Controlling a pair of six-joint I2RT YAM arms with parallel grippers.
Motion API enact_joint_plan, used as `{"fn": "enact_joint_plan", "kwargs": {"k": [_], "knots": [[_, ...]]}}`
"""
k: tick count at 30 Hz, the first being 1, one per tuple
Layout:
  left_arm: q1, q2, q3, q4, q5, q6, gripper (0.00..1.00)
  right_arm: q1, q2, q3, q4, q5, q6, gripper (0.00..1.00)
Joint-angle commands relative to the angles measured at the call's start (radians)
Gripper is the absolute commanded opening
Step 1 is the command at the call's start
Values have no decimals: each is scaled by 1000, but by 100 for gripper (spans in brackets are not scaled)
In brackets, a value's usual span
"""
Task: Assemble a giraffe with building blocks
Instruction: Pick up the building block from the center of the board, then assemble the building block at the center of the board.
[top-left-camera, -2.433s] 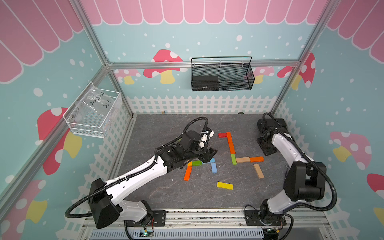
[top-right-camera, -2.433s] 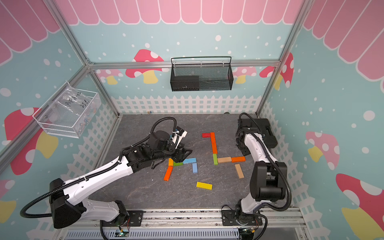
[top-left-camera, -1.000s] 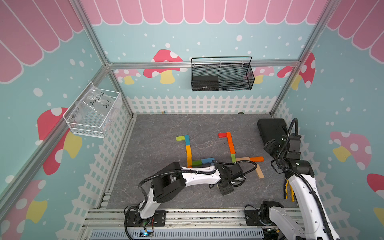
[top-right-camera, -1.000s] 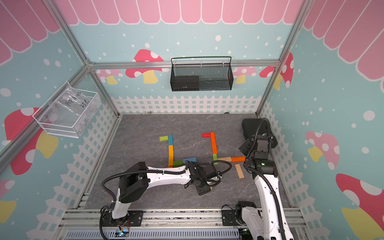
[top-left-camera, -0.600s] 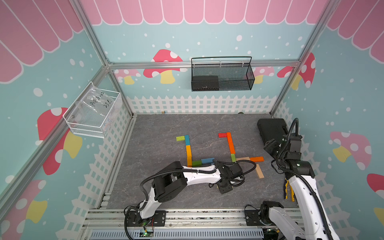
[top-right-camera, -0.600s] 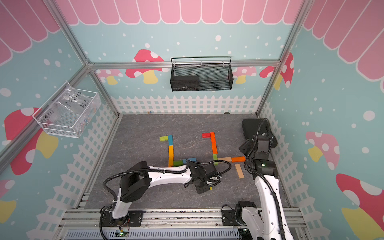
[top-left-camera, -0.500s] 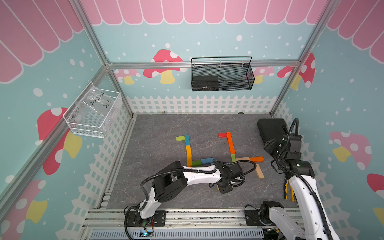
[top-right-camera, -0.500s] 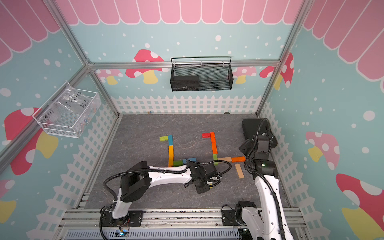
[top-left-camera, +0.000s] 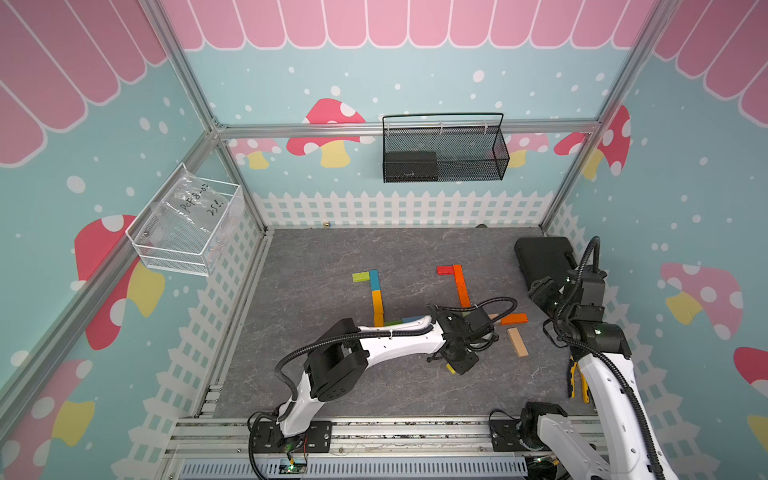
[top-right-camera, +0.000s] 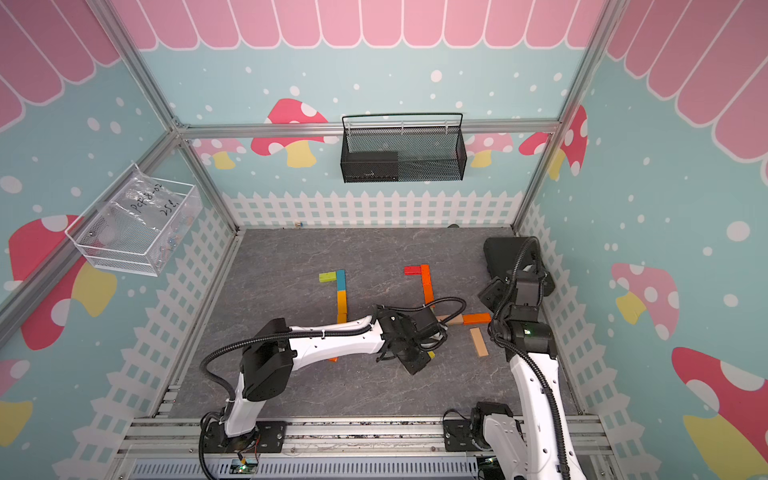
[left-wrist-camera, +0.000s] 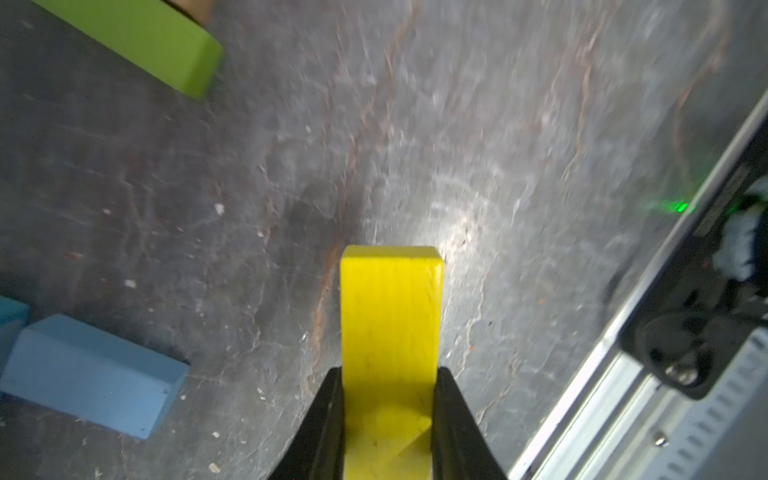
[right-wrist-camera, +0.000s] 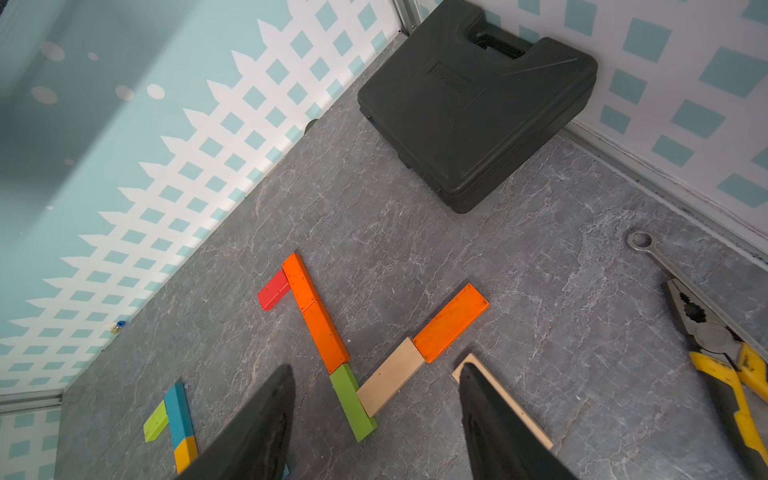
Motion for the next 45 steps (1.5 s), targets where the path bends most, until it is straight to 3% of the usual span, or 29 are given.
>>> {"fn": "enact_joint_plan", "kwargs": {"k": [1,11,26,45], "knots": [[0,38,47,-14,5,-196,17,-7,-20,4,13,-7,10,65],[29,184,164,-30,-65,-347,18,-6,-26,-2,33,-16,8,65],[70,343,349,-122,-80,-320,19,-8,-10,-18,60,-24,0,65],[73,390,411,-165,-88,-331,26,-8,-10,-24,65,-33,0,65]]}}
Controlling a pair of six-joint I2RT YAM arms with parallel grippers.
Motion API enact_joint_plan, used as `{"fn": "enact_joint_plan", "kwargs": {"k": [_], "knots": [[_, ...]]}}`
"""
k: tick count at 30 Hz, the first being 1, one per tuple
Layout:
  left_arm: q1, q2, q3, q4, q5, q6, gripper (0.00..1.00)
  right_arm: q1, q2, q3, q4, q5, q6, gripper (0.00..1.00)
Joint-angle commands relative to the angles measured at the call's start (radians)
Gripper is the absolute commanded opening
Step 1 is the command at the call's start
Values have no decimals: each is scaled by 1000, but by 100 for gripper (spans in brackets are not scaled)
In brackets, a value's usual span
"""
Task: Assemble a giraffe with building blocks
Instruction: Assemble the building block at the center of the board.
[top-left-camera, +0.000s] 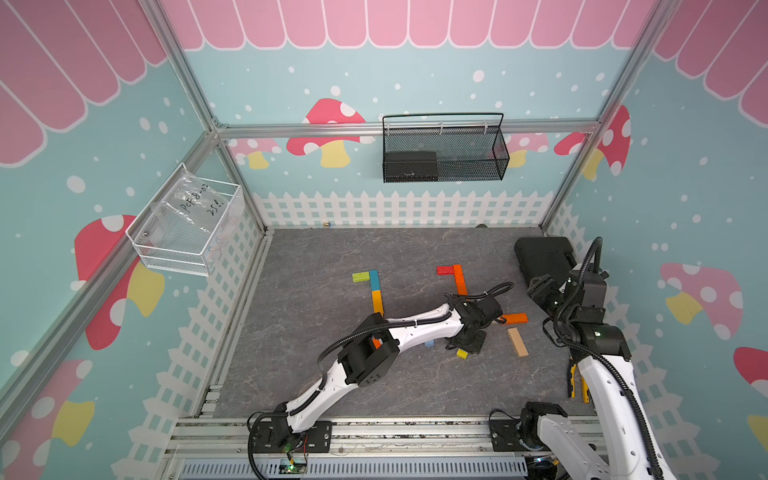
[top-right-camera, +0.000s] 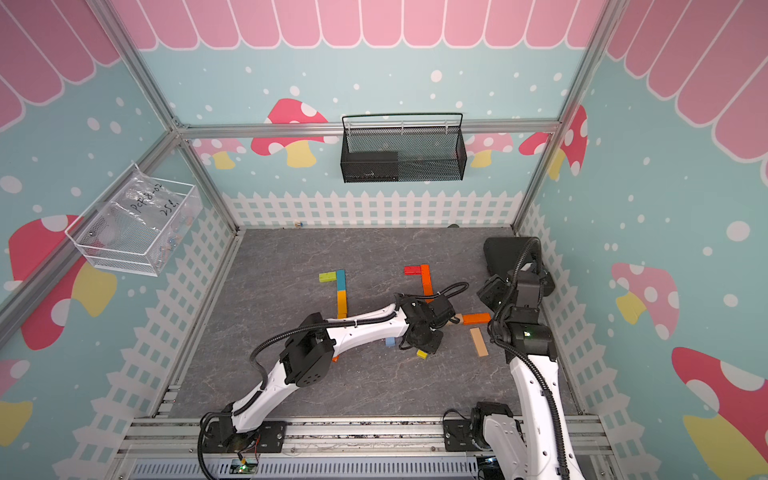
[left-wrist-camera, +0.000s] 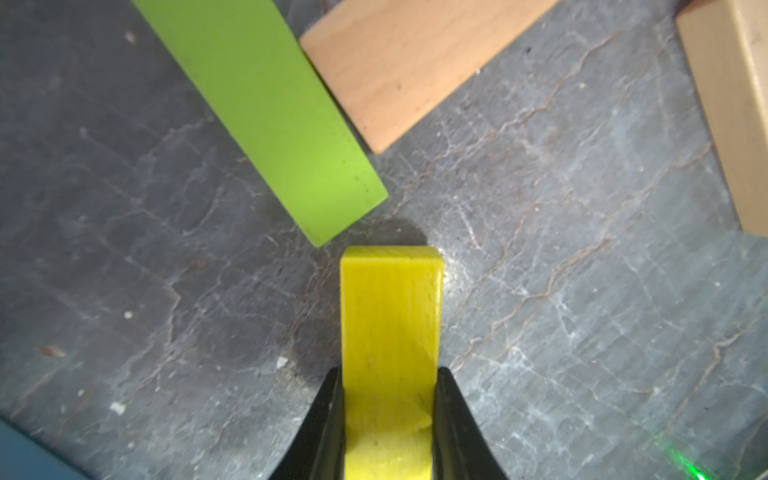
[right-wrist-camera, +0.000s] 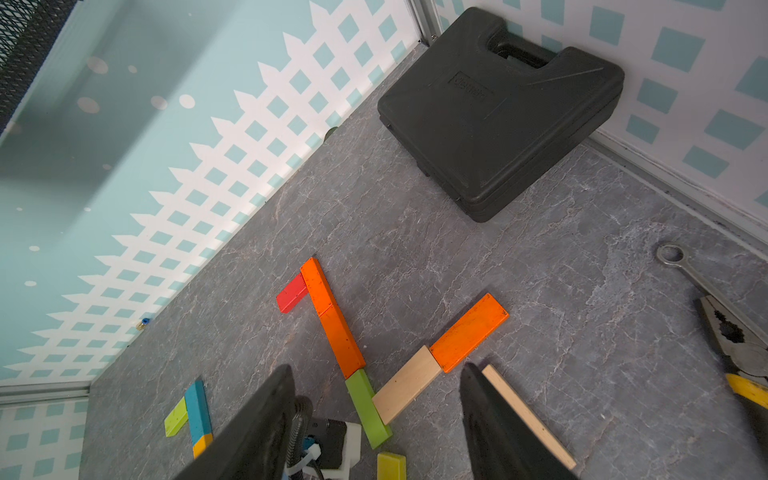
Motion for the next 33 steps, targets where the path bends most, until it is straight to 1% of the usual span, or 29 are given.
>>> {"fn": "enact_joint_plan", "kwargs": {"k": [1,5,9,23,30,33], "knots": [[8,46,23,-32,-28,-21,26,-8,-2,-10,16,-5,0,65],[10,47,25,-33,-33,-28,29,-8,-3,-10,17,-6,1,65],[11,47,27,-32,-36,-25,34,-8,-2,-14,16,-8,0,65],[12,78,82,-55,-25,-19,36,-8,-2,-12,18,-21,4,65],[14,70,75,-59,-37,-17,43,-8,-4,-16,20,-19,5,65],[15,64,75,-59,-39,-16,44,-8,-4,-17,20,-16,3,65]]}}
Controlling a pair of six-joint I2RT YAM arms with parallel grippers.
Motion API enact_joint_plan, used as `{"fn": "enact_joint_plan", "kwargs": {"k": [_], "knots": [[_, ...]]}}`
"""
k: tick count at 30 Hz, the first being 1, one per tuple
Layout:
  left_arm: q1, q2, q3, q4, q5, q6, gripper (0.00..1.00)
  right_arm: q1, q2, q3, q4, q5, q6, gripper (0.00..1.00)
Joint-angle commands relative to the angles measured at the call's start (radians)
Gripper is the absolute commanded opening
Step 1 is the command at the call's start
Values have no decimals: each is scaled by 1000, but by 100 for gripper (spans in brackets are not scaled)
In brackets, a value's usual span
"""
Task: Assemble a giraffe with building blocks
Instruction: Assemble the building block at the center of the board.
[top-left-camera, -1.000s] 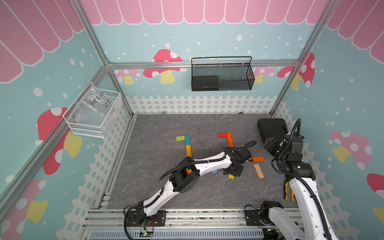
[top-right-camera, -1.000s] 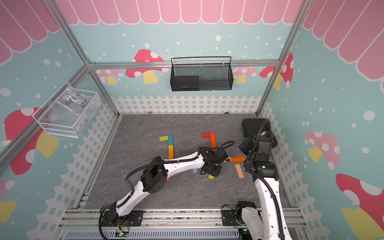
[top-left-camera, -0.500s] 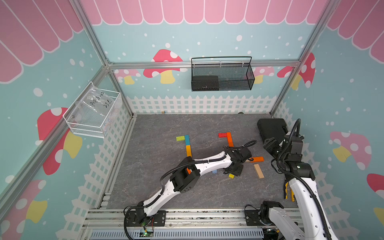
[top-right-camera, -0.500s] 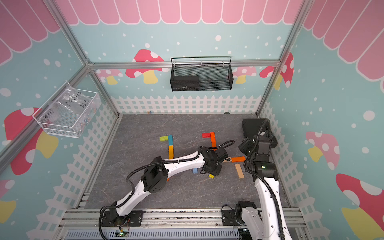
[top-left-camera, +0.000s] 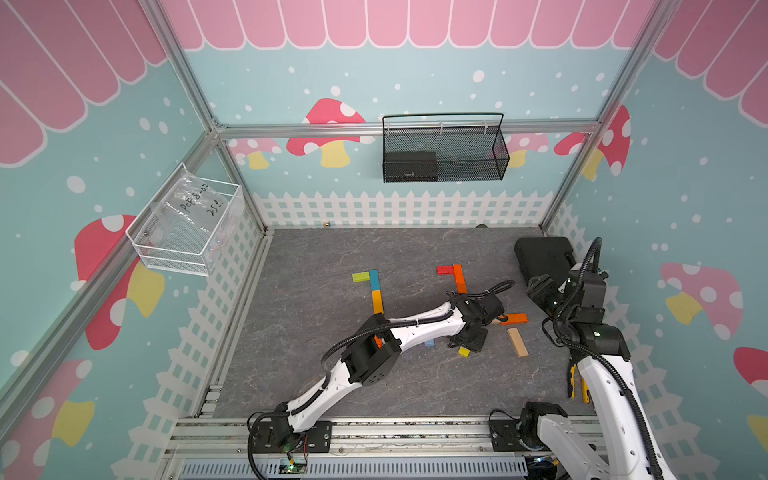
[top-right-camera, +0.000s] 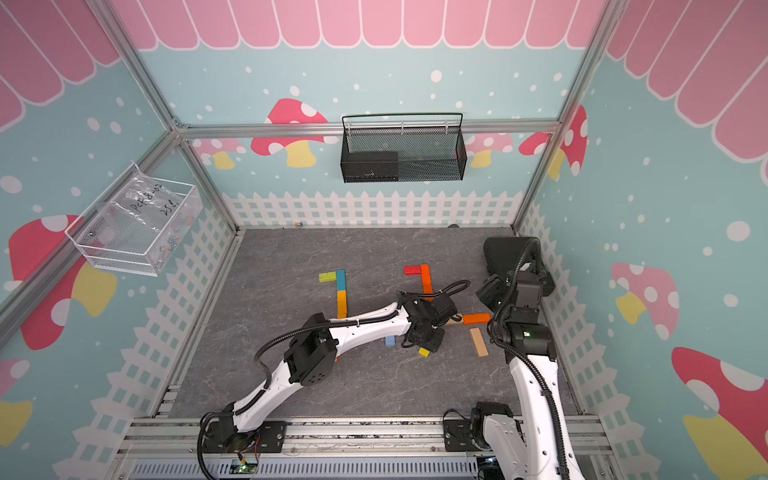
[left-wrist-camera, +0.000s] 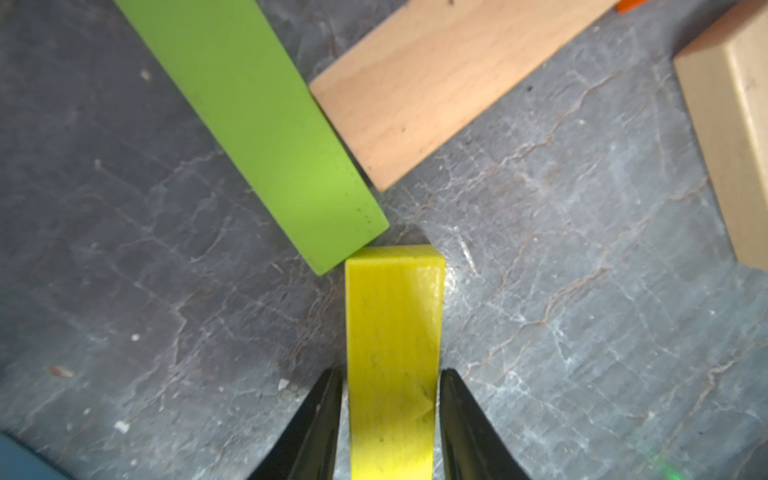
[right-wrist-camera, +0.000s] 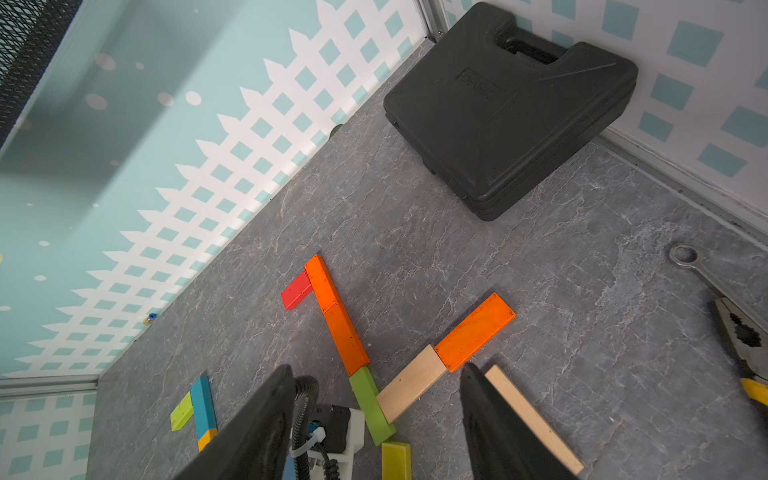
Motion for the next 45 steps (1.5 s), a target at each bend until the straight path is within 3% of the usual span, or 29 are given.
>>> {"fn": "enact_joint_plan", "kwargs": {"k": [1,5,11,21,33,39,45], "knots": [[10,26,10,-29,-26,-4,44,-8,-4,-10,7,1,2,65],[10,17,12,-29,-28,-2,44,-8,-4,-13,7,0,3,65],[13,15,21,-30,-29,-1,36,-8,-3,-13,9,-4,2,65],[14,26,35,-29,-25,-4,36,-8,2,-13,13,-3,2,65],[10,-12,42,-24,-13,15,49,-8,4,-19,16,0,-1,65],[-5,-114,34,-10,-24,40,53,-8,10,-17,16,6,-8,65],[-4,-312,-62,63,-70,59,55,-14,27,-2,17,29,-33,65]]}}
